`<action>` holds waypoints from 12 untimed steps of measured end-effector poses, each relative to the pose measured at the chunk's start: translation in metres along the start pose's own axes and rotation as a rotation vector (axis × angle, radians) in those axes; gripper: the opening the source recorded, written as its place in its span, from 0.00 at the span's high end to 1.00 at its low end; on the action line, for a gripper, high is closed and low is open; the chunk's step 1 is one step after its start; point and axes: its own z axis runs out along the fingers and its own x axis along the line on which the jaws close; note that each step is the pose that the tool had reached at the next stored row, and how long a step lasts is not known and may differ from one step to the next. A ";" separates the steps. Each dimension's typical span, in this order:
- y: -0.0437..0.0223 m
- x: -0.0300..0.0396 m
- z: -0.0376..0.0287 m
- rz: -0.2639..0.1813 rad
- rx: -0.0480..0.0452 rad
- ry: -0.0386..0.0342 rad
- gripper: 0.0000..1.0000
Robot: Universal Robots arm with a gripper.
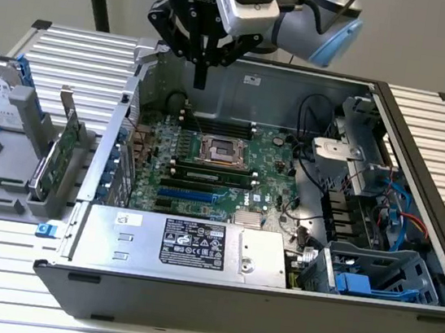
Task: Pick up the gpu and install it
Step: 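Reach for the gpu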
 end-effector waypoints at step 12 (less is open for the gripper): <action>-0.0007 0.0097 -0.0003 0.000 0.0001 0.0001 1.00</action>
